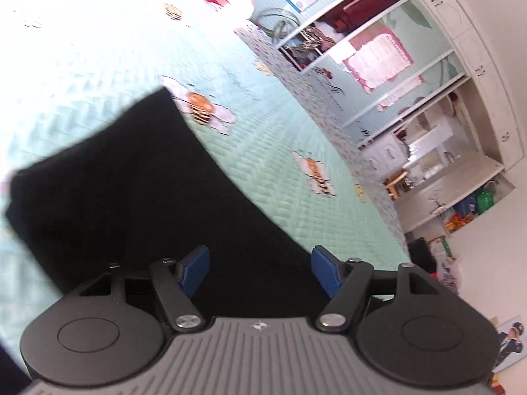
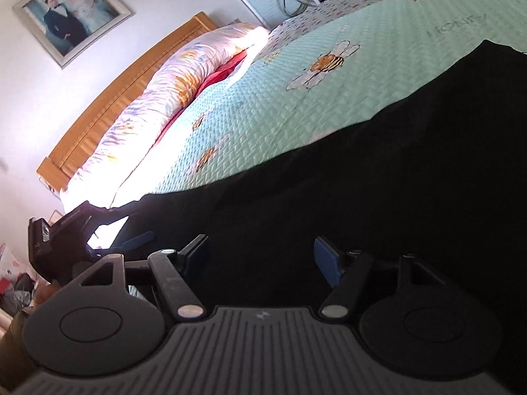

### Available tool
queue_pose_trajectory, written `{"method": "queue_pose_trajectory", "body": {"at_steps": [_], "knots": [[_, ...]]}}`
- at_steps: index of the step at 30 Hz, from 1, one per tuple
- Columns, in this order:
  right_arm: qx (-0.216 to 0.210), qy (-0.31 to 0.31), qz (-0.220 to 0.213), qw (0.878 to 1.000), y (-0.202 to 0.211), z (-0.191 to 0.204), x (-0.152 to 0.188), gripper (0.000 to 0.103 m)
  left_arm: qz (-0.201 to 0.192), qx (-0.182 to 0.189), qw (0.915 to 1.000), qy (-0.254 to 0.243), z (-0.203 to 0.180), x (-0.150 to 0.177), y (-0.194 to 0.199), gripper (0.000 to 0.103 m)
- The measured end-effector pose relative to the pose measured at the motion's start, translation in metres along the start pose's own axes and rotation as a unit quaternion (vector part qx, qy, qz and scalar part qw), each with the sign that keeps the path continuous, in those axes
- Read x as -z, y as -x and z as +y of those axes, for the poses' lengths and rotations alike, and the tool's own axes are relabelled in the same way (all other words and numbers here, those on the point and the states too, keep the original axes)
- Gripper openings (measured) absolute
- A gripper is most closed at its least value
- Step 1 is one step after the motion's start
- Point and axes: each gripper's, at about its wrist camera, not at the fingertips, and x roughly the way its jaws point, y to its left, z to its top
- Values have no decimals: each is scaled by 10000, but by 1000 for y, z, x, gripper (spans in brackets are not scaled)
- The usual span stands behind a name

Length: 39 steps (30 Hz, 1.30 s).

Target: Fold clothes

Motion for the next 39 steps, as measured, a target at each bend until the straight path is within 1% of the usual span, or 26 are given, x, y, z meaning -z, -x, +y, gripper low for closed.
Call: {"method": "queue_pose_trajectory", "body": {"at_steps": [3,7,9,11,13,16,18,20,23,24,25,26,27,28,30,33,36,39], "knots": [[27,-173,-59,9998,13,-5,7,71,295,-43,9996,14,10,3,13,72],[152,-307,-194,9992,32,-12,10,71,733,176,9971,-65,8,17,12,72],[264,-366,-262,9986,42,-15,11,71,823,218,9963,95,9,21,0,72],[328,-450,-324,9979,51,-21,11,71,836,228,9960,236,9,22,-5,72],[370,-481,-379,9974,59,-25,12,71,864,254,9958,176,6,24,-5,72],[382,-337,-392,9979,67,-24,14,72,896,257,9955,149,5,26,-2,72],[280,-309,-352,9985,69,-25,17,72,990,349,9944,122,3,29,-3,72],[224,-176,-231,9993,68,-21,20,72,1122,414,9927,121,1,32,-5,72],[344,530,48,9980,63,-2,30,69,1481,698,9859,354,-1,43,-11,72],[377,789,116,9961,62,6,33,68,1637,845,9819,446,-2,47,-15,72],[377,967,201,9944,62,12,36,65,1804,969,9771,581,-2,52,-19,72],[340,1066,277,9933,61,16,39,65,1956,1008,9724,770,0,58,-25,72],[198,935,325,9949,62,15,41,65,2106,1046,9672,959,1,64,-30,72],[62,763,363,9964,62,13,43,65,2200,994,9645,1070,3,68,-35,72],[-143,200,366,9990,62,2,49,65,2385,888,9584,1291,5,74,-45,72],[-267,-544,140,9981,66,-17,52,65,2321,946,9593,1303,3,71,-49,73],[-549,-1514,-197,9867,69,-40,55,65,2328,916,9586,1357,3,69,-52,73],[-762,-2328,-496,9683,72,-59,61,65,2350,944,9569,1423,4,72,-51,74]]}}
